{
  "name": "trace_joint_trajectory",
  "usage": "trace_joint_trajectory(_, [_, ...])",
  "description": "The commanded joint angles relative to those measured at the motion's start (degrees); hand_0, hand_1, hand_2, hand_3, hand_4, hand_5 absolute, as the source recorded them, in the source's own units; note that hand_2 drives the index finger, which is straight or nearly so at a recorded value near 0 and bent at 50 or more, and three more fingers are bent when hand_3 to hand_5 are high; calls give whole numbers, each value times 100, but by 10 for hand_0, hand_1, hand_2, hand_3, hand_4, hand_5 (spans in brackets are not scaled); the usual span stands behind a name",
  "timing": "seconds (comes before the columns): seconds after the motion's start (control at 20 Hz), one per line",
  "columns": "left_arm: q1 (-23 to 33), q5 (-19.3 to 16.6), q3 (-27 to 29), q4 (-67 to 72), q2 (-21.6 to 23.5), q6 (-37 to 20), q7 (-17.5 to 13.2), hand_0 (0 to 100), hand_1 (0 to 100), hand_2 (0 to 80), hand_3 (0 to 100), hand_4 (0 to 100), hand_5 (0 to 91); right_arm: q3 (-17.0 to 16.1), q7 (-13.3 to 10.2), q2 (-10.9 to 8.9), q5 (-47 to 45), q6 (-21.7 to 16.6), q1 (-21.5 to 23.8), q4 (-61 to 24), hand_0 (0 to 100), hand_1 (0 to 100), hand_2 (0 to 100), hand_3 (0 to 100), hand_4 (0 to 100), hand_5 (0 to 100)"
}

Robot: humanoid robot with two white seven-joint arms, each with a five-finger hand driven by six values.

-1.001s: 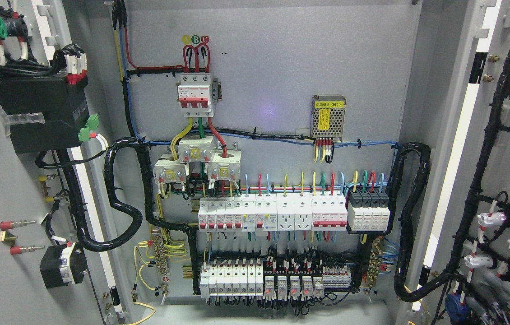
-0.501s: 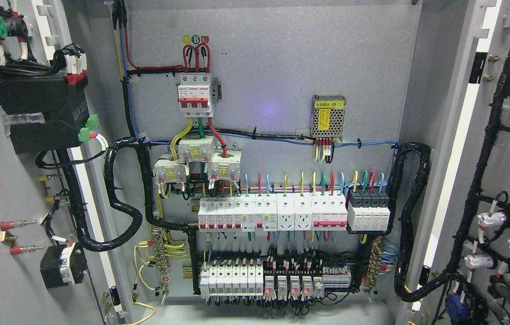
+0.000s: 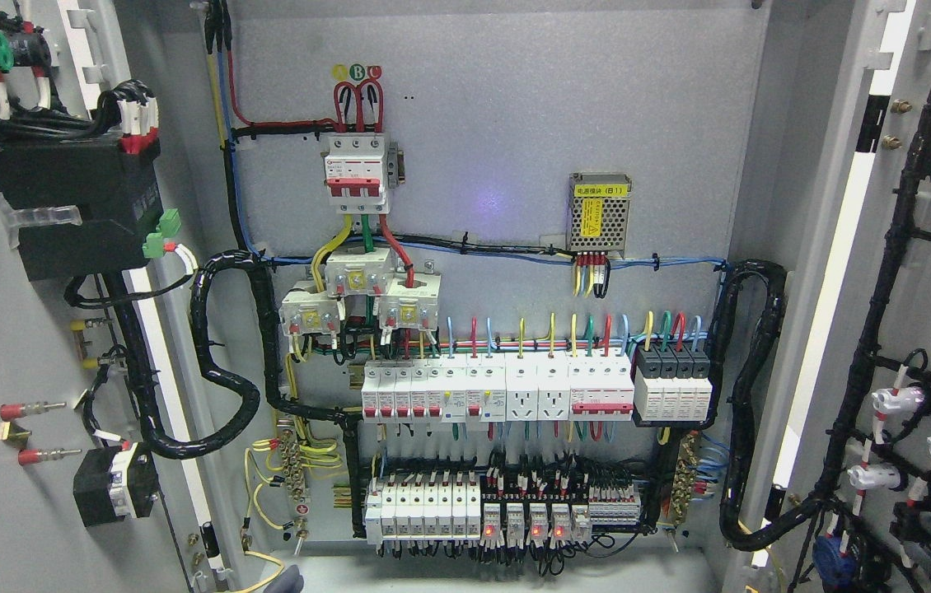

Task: Open door with both hands

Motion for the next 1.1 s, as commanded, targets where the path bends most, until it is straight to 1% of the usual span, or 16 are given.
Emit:
trace_joint_trajectory(0.0, [37,273,614,-208,52,-4579,-1,120,556,0,0,0,0,-219,-2,-51,-7,5,15,-4,57,142,0,0,0,0])
trace_joint_trajectory(0.1, [72,369,746,-208,52,-4658,-1,120,556,0,0,0,0,-263,-2,-33,-7,5,15,14,57,142,0,0,0,0])
trace_joint_trajectory(0.25, [142,475,913,-199,52,-4799,-1,120,556,0,0,0,0,-299,-11,-60,-33,22,15,75,57,142,0,0,0,0])
trace_joint_trajectory(0.5, [230,598,1124,-191,131,-4808,-1,120,556,0,0,0,0,-299,-11,-68,-77,40,24,119,57,142,0,0,0,0])
trace_joint_trajectory(0.6, [230,712,1168,-190,210,-4808,-1,120,556,0,0,0,0,-325,-11,-42,-77,31,50,119,57,142,0,0,0,0])
trace_joint_trajectory(0.7, [239,783,1378,-182,254,-4808,-1,120,556,0,0,0,0,-395,-11,-33,-86,31,102,111,57,142,0,0,0,0])
trace_joint_trajectory(0.75, [239,791,1466,-173,245,-4808,-1,120,556,0,0,0,0,-456,-20,-16,-86,31,111,119,57,142,0,0,0,0])
trace_joint_trajectory(0.9, [239,809,1765,-103,245,-4799,-1,120,556,0,0,0,0,-492,-20,11,-95,40,181,128,57,142,0,0,0,0])
trace_joint_trajectory(1.05, [248,914,1950,11,254,-4756,-10,120,556,0,0,0,0,-501,-63,116,-95,31,234,128,57,142,0,0,0,0])
